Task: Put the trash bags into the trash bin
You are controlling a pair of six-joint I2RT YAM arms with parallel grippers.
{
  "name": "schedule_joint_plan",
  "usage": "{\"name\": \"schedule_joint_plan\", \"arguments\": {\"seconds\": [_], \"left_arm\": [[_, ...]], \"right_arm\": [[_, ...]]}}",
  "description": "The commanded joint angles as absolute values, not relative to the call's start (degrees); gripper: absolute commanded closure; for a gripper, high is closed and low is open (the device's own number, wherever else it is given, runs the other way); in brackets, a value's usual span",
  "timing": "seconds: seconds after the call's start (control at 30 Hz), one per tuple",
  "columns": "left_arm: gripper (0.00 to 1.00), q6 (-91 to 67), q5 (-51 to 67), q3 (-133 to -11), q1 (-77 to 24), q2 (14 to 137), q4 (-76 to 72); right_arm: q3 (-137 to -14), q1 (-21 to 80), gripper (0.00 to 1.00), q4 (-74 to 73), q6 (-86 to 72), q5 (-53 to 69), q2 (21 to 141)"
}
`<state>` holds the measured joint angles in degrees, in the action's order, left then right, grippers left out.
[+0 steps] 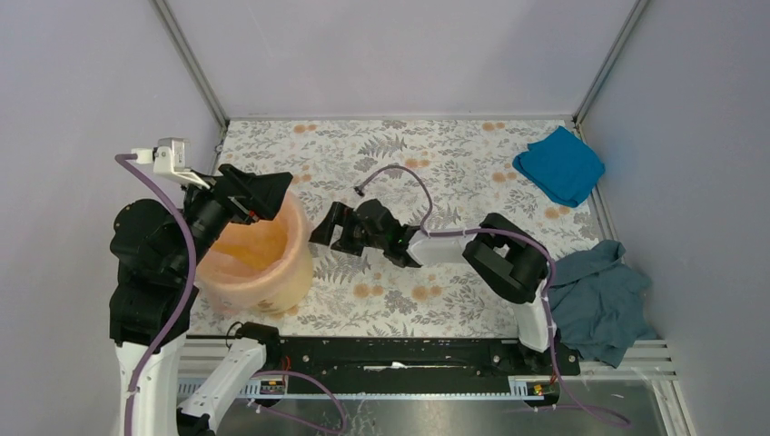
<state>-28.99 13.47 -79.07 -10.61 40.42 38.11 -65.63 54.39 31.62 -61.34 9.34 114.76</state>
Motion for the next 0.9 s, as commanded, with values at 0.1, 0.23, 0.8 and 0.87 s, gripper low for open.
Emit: {"name": "schedule_joint_plan", "arguments": {"seconds": [0.1, 0.23, 0.8, 0.87], "left_arm": [[0.01, -30.5, 14.1, -82.8, -10.4, 40.0, 38.1], [0.01, -31.6, 14.1, -81.6, -10.4, 39.6, 35.6], [0.01, -31.1, 14.1, -93.1, -10.5, 47.8, 25.4], [0.01, -29.6, 11.3, -94.7, -10.4, 47.2, 26.3]], "right_arm": [[-63.8, 54.8, 0.0, 33.4, -61.5, 2.5, 110.1], [-53.0, 48.6, 0.0, 30.4, -54.3, 6.7, 99.4], [-87.3, 45.1, 0.0, -42.6, -9.4, -26.3, 48.0], [-90.9, 45.1, 0.0, -42.4, -8.4, -25.6, 45.8]]}}
